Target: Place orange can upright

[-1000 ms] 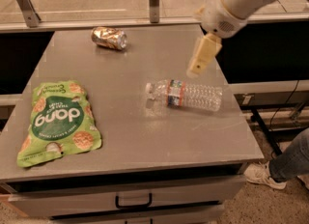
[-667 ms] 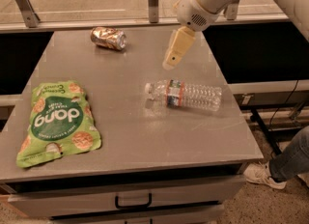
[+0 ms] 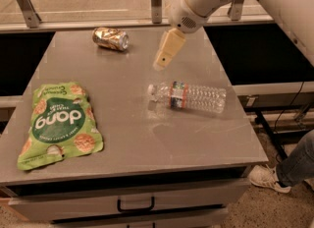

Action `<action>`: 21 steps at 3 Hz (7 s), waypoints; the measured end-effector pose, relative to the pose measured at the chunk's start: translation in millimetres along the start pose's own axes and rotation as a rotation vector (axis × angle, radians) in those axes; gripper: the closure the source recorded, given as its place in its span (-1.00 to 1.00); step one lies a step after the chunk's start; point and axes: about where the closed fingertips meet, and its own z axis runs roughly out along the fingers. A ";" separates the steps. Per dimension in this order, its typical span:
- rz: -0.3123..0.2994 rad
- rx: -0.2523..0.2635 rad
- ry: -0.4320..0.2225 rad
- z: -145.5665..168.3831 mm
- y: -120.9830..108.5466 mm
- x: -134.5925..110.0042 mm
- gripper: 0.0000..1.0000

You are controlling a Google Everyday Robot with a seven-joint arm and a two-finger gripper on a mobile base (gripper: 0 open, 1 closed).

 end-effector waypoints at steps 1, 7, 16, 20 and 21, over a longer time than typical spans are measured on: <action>0.030 -0.003 -0.048 39.5 -16.9 -28.0 -1.00; 0.278 0.027 0.083 215.4 -90.5 -108.1 -1.00; 0.239 0.147 -0.573 41.6 -131.9 -28.1 1.00; 0.255 0.095 -0.638 -10.6 -71.6 88.1 1.00; 0.291 0.077 -0.725 -13.0 -50.9 106.1 1.00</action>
Offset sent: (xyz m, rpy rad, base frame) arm 0.0931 0.1380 -0.0214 0.1397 0.0486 -0.0641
